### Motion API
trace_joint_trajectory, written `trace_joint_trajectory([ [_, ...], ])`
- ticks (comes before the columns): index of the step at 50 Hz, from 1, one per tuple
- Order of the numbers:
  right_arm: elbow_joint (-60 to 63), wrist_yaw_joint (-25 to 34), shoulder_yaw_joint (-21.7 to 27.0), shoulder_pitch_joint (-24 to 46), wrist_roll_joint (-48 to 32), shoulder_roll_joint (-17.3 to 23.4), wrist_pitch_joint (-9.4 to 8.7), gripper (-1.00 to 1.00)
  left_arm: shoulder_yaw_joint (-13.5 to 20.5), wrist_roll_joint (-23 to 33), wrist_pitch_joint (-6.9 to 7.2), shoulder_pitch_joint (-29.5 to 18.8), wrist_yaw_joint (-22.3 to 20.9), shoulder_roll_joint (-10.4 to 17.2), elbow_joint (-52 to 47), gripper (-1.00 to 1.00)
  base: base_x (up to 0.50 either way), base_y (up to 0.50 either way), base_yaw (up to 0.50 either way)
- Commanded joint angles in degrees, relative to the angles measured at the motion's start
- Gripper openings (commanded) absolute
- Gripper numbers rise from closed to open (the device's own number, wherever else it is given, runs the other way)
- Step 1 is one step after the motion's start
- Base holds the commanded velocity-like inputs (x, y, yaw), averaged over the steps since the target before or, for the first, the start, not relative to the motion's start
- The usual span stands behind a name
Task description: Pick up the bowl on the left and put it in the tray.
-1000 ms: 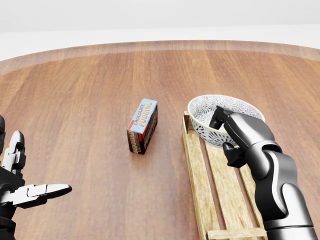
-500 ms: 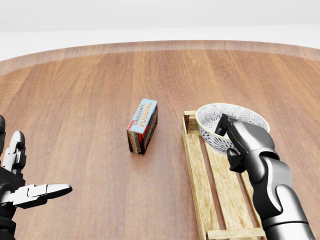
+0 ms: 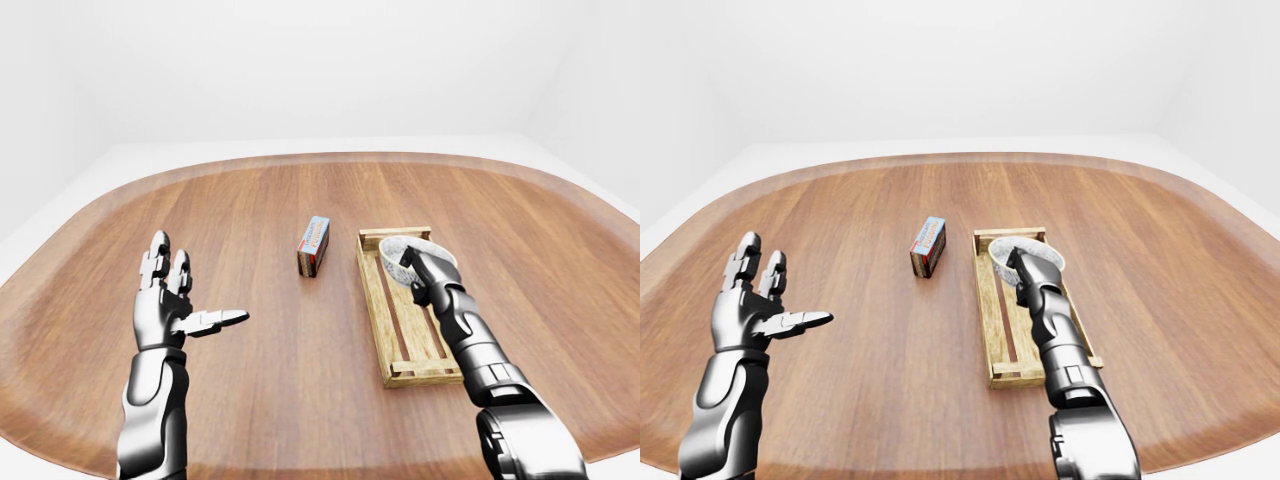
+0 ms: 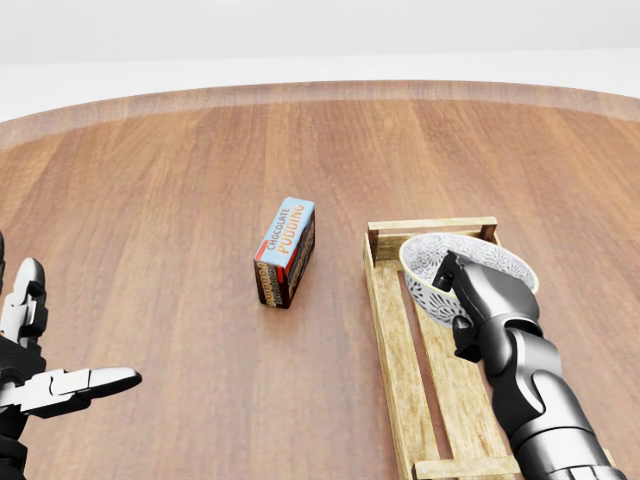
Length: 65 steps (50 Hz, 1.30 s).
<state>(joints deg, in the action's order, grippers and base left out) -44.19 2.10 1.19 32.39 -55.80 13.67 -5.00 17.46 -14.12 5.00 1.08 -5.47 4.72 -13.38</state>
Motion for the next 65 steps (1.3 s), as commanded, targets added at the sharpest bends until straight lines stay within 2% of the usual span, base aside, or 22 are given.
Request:
trace_joint_trajectory([
  [1,-7.0,-6.6,-1.9,1.6,1.9,-0.6,0.00,-1.00,-0.9,1.4,-0.77,3.4,-0.5,-1.0,-3.4,1.00,0.00,0.00,0.00],
  [12,-10.5,-8.7,-2.6,2.7,2.0,-0.5,0.00,-1.00,-0.8,1.4,-0.33,3.5,-0.5,-1.0,-4.0,1.00,0.00,0.00,0.00],
  [16,-12.1,-9.8,-2.9,3.2,1.9,-0.6,0.00,-1.00,-0.9,1.6,-0.81,3.4,-0.6,-1.1,-3.4,1.00,0.00,0.00,0.00],
  [25,-14.5,-10.7,-3.3,3.9,2.2,-0.7,0.00,-1.00,-0.9,1.5,-0.40,3.5,-0.5,-1.0,-4.1,1.00,0.00,0.00,0.00],
  [28,-14.6,-11.0,-3.5,4.1,2.0,-0.9,0.00,-1.00,-0.9,1.6,-0.73,3.2,-0.5,-1.0,-3.3,1.00,0.00,0.00,0.00],
  [32,-15.6,-11.8,-3.6,4.3,1.8,-1.1,0.00,-1.00,-0.7,1.3,-0.02,3.6,-0.5,-1.0,-4.5,1.00,0.00,0.00,0.00],
  [51,-17.1,-11.7,-3.9,4.9,1.9,-1.7,0.00,-1.00,-0.6,1.3,0.00,3.4,-0.5,-1.1,-4.3,1.00,0.00,0.00,0.00],
  [52,-17.1,-11.7,-3.8,4.9,2.1,-1.8,0.00,-0.74,-0.6,1.3,-0.06,3.4,-0.5,-1.1,-4.2,1.00,0.00,0.00,0.00],
  [53,-17.2,-11.7,-3.8,4.9,2.3,-1.8,0.00,-0.33,-0.7,1.3,-0.03,3.3,-0.5,-1.0,-4.2,1.00,0.00,0.00,0.00],
  [54,-17.2,-11.6,-3.6,4.8,2.8,-1.9,0.00,-0.06,-0.7,1.3,0.00,3.4,-0.5,-1.1,-4.3,1.00,0.00,0.00,0.00],
  [55,-17.2,-11.2,-3.8,4.6,2.9,-2.0,0.00,0.33,-0.7,1.3,0.00,3.5,-0.5,-1.1,-4.5,1.00,0.00,0.00,0.00],
  [56,-17.2,-11.3,-3.7,4.5,3.1,-2.1,0.00,1.00,-0.7,1.3,0.00,3.6,-0.5,-1.1,-4.7,1.00,0.00,0.00,0.00],
  [65,-16.1,-10.8,-3.9,4.0,3.7,-2.2,0.00,1.00,-0.5,1.1,0.00,3.8,-0.7,-1.2,-5.1,1.00,0.00,0.00,0.00],
])
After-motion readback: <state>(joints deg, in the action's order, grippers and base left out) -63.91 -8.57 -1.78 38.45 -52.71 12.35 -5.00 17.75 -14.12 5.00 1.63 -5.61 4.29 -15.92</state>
